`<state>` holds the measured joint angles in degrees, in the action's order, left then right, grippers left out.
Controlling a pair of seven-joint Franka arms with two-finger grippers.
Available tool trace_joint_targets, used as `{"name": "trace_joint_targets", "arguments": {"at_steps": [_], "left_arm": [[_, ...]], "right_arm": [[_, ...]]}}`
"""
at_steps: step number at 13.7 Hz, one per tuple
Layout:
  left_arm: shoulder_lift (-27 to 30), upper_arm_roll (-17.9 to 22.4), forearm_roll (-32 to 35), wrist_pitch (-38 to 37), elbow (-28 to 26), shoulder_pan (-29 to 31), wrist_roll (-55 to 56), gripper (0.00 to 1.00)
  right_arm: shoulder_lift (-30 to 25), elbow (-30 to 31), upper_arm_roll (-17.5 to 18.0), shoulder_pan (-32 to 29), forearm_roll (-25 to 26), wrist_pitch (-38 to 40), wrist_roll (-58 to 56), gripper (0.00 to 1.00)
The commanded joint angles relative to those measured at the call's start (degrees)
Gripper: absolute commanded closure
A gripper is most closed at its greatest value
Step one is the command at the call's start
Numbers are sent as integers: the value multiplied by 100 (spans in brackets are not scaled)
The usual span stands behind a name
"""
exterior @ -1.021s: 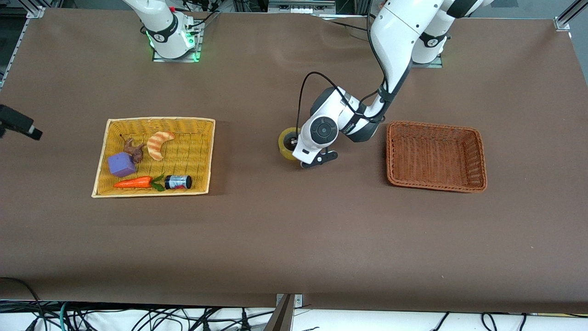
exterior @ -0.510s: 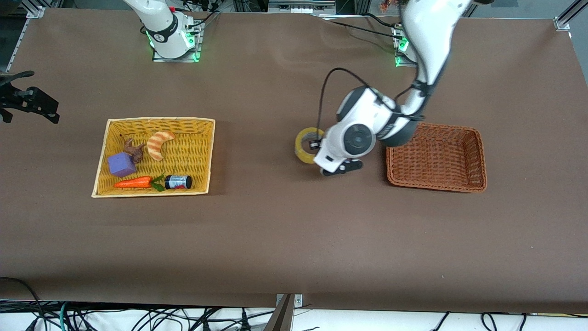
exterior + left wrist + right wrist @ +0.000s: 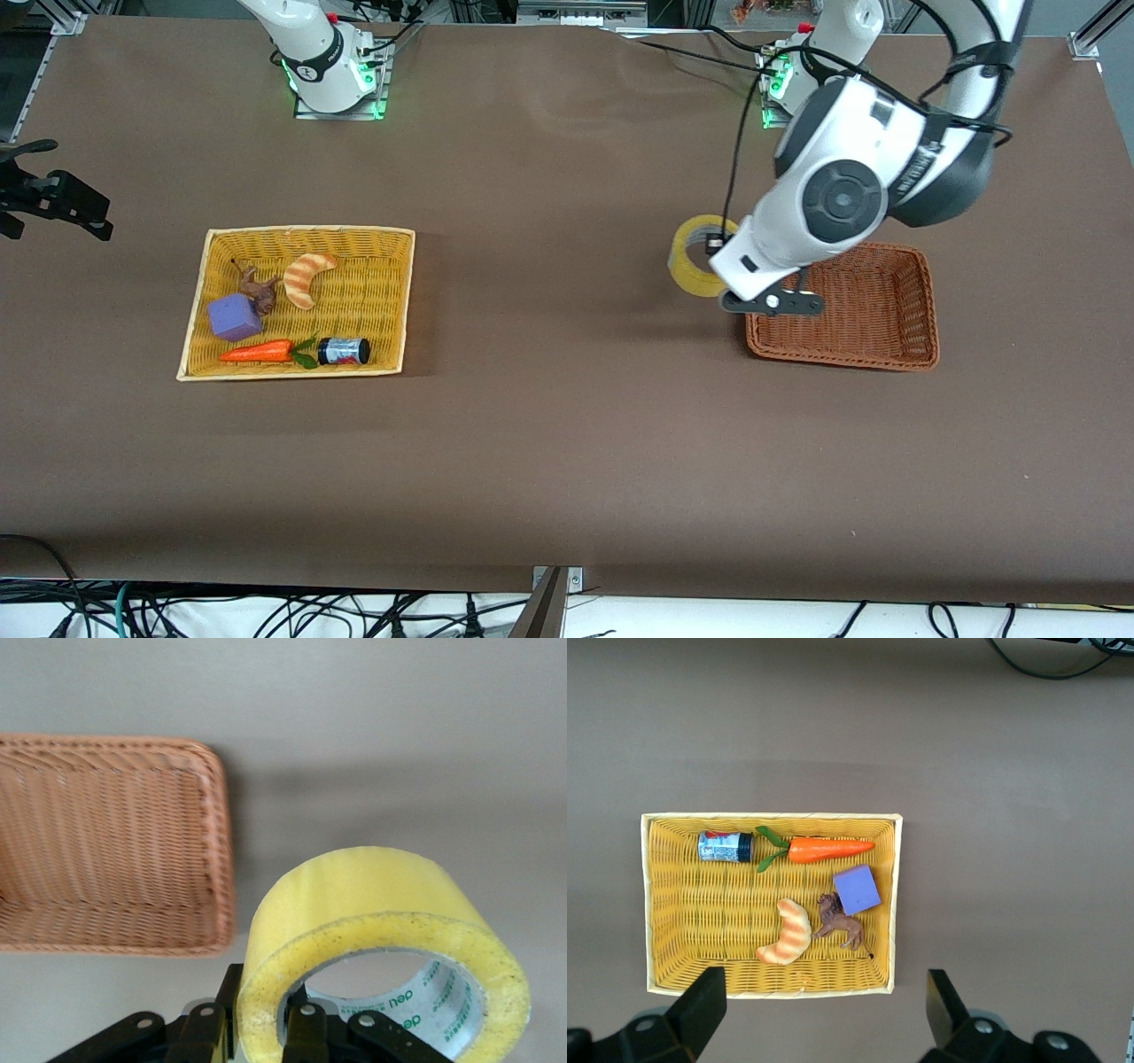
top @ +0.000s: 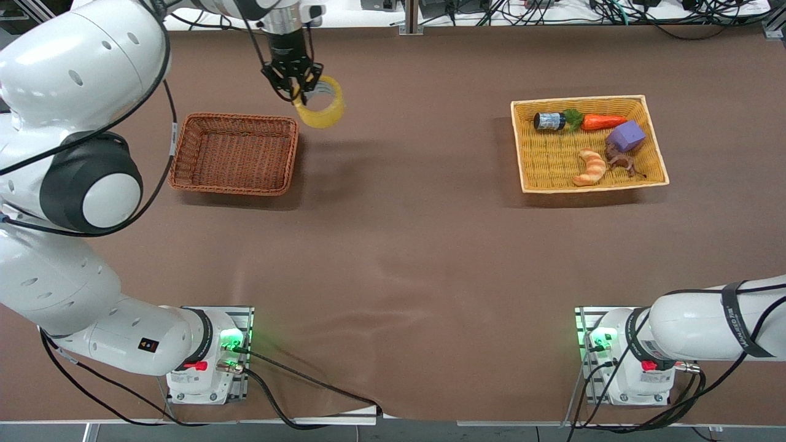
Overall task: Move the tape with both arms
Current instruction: 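Carry the tape roll with the left gripper into the brown basket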
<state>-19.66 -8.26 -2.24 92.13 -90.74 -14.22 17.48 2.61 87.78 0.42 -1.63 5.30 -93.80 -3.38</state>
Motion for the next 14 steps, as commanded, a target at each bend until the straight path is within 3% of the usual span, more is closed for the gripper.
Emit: {"name": "trace_joint_targets", "arguments": {"at_steps": [1, 5, 14], "left_arm": [[-301, -71, 250, 86, -260, 594, -850, 100], [-688, -62, 416, 481, -497, 982, -1378, 100], [-1418, -45, 804, 1158, -498, 1615, -2547, 100]], "right_arm": [[11, -86, 37, -47, -91, 28, -5, 0], [20, -95, 28, -65, -126, 28, -22, 0], [20, -86, 28, -56, -126, 28, -31, 0]]}}
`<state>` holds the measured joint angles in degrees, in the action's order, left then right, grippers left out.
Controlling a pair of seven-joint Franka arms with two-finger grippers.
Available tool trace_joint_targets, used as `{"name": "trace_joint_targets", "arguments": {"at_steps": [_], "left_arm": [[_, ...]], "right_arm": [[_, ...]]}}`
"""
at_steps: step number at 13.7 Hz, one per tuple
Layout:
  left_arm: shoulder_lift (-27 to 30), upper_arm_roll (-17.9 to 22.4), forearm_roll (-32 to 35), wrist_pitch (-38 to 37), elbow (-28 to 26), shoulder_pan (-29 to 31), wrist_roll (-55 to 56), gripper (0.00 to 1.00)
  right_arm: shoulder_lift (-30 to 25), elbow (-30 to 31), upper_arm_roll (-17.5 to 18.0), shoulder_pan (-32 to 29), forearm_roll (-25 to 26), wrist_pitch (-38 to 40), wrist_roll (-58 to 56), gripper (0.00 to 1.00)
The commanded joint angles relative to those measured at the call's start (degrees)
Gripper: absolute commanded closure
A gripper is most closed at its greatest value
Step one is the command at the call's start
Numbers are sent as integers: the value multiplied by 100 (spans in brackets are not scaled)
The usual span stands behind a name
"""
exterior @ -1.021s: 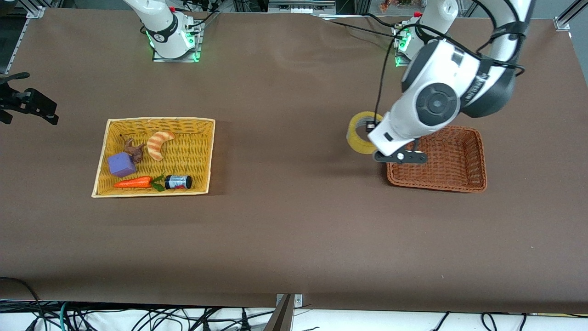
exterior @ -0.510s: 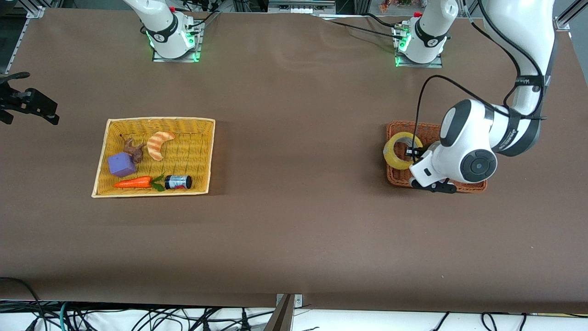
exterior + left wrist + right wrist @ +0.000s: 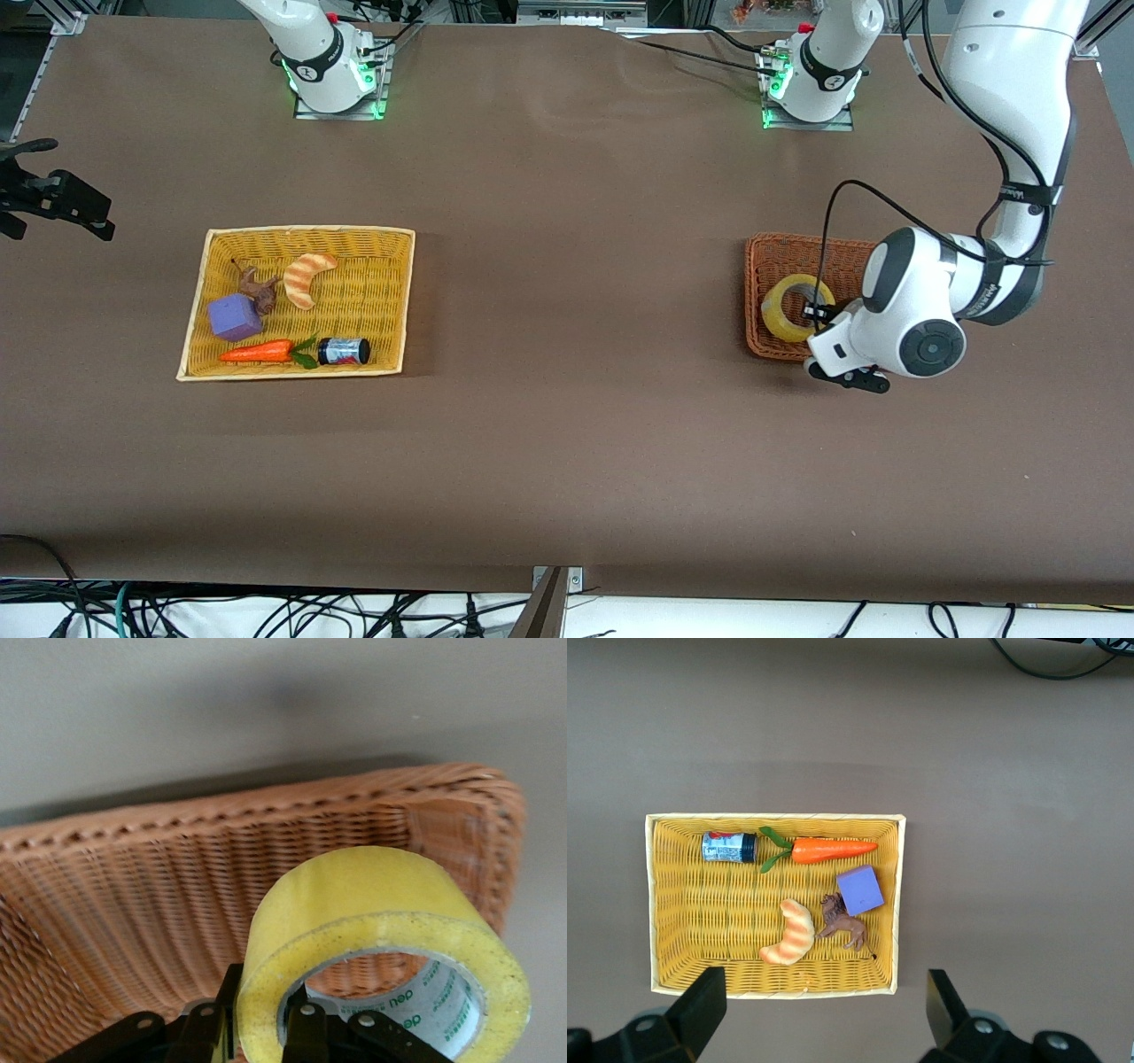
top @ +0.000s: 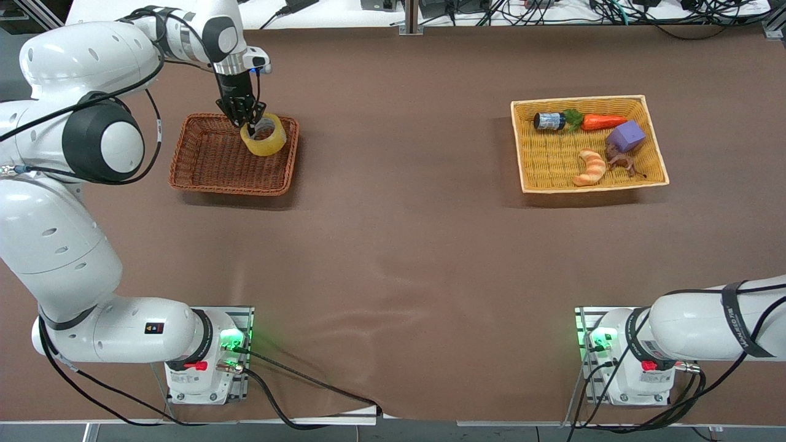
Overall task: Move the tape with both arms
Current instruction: 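Carry the tape roll with the left gripper into the brown basket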
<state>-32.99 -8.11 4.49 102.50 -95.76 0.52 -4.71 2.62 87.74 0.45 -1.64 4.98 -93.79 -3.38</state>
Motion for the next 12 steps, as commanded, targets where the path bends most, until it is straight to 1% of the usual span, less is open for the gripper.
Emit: {"name": "trace_joint_targets", "arguments": {"at_steps": [1, 3, 4, 6, 7, 9, 10, 12], "left_arm": [[-137, -59, 148, 130, -4, 167, -329, 100], [-321, -59, 341, 130, -4, 159, -338, 100], [-435, -59, 351, 130, -4, 159, -338, 92], [-472, -59, 351, 112, 5, 159, -347, 78], [-463, -68, 342, 69, 22, 159, -355, 64], [-367, -94, 333, -167, 92, 168, -347, 17], [-192, -103, 255, -300, 102, 176, -338, 0], [387, -191, 193, -572, 102, 124, -224, 0]], "right_arm": [[19, -82, 34, -56, -102, 28, -31, 0], [19, -82, 34, -56, -102, 28, -31, 0], [19, -82, 34, -56, -102, 28, -31, 0], [19, -82, 34, -56, -102, 28, -31, 0], [19, -82, 34, -56, -102, 28, -31, 0], [19, -82, 34, -56, -102, 28, -31, 0], [19, -82, 34, -56, -102, 28, -31, 0], [19, -82, 34, -56, -102, 28, -31, 0]]}}
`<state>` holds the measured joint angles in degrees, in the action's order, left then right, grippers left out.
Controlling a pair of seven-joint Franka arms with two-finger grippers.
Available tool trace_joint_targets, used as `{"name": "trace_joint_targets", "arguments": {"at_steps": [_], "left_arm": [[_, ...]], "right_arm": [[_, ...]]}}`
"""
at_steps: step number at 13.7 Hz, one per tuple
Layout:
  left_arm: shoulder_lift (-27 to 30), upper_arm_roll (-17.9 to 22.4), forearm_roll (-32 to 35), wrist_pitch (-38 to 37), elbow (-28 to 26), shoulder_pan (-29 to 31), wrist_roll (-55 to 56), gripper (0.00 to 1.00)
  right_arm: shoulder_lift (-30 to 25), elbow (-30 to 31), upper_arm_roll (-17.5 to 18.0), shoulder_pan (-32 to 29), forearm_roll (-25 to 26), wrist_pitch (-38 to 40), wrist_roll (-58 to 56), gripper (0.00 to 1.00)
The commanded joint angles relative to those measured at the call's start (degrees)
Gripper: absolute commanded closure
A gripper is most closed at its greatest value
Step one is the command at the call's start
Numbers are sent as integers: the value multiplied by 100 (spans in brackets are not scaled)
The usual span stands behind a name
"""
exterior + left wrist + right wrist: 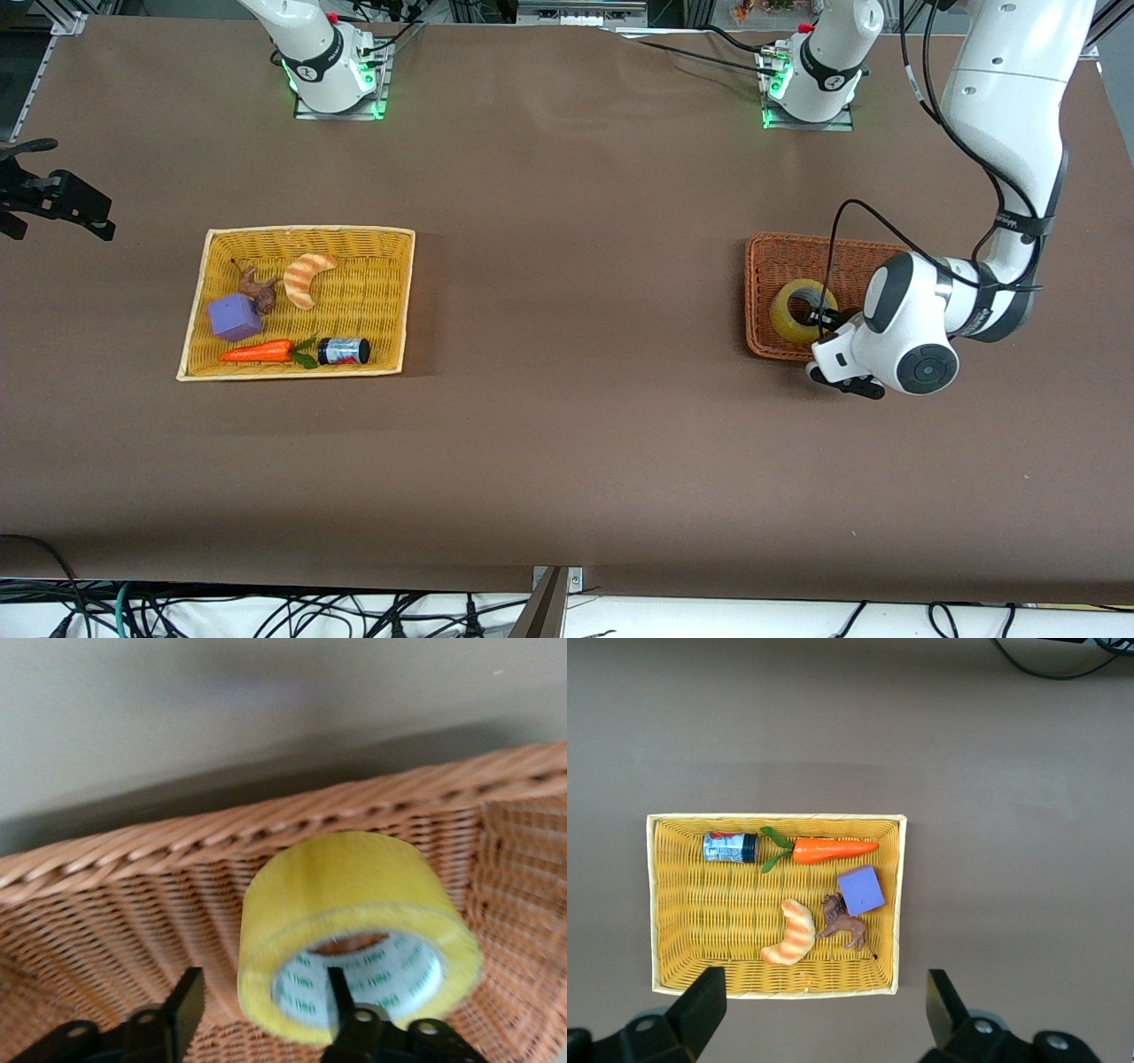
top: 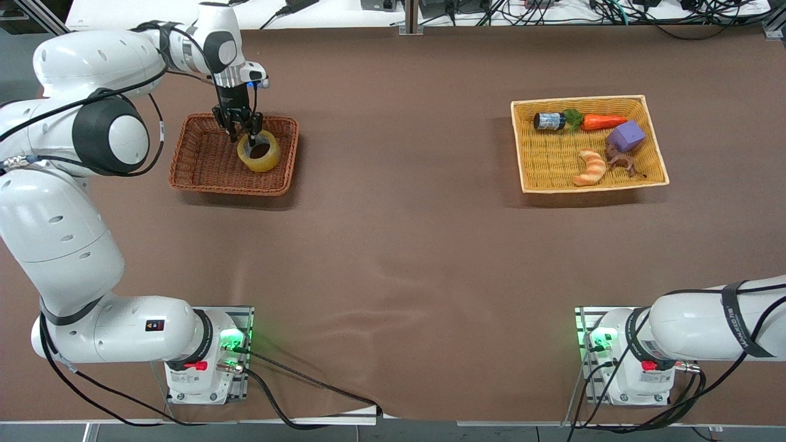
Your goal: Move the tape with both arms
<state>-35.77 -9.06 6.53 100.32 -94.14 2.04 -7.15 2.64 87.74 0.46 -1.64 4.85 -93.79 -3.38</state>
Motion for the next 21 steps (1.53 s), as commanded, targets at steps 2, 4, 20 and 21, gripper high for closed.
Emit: {"name": "trace_joint_targets", "arguments": {"at_steps": [2, 4, 20, 21], "left_arm": [[1358, -148, -431, -635, -95, 7, 178, 0], [1965, -166, -530, -890, -130, -46, 414, 0], [3057, -518, -644, -1515, 675, 129, 2121, 0], [3067, -526, -644, -1681, 887, 234, 2095, 0]], "right_arm": [[18, -81, 33, -56, -90, 28, -31, 0], [18, -81, 33, -56, -90, 28, -31, 0], [176, -81, 33, -56, -99, 19, -31, 0], [176, -73, 33, -47, -99, 19, -14, 0]]}}
